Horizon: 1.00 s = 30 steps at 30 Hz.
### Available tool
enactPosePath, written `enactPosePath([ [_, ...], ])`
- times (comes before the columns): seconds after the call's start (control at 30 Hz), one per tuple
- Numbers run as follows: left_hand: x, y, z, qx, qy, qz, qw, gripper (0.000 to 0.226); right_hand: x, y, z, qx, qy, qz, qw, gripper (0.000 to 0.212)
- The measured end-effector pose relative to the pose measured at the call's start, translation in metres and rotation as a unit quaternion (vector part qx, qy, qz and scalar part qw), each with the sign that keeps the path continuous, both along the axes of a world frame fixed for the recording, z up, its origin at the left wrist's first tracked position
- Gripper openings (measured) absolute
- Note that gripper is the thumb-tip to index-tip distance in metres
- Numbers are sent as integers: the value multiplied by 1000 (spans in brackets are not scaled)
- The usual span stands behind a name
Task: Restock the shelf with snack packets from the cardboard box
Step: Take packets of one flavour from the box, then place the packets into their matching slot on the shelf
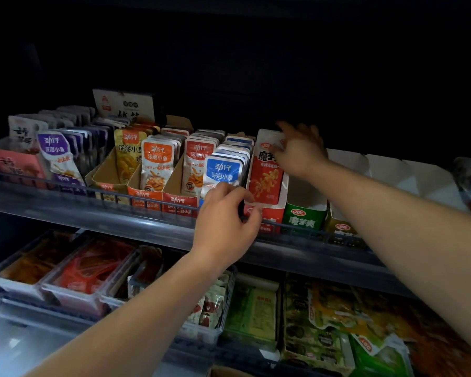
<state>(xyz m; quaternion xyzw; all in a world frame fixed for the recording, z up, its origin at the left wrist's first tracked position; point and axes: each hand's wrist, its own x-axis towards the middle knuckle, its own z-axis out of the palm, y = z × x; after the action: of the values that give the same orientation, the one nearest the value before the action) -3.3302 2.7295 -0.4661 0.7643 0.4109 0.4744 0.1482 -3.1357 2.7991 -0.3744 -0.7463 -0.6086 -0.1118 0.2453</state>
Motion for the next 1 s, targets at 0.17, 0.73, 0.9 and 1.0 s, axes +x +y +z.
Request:
enactPosePath([
  [0.17,0,-1,0,-1,-8,0,1000,28,5,-4,2,27,36,33,998,59],
  [0.73,-19,-41,-9,16,13,-11,1000,16,-16,-200,-78,106,-15,168,980,32],
  [0.9,-34,-85,-81,-65,61,-22,996,17,-23,-272,-174,-20,73,171,982,29],
  [1.0,-48,-118,-148,-153,107,-30,982,17,-23,-307,-248,-147,111,124,975,33],
])
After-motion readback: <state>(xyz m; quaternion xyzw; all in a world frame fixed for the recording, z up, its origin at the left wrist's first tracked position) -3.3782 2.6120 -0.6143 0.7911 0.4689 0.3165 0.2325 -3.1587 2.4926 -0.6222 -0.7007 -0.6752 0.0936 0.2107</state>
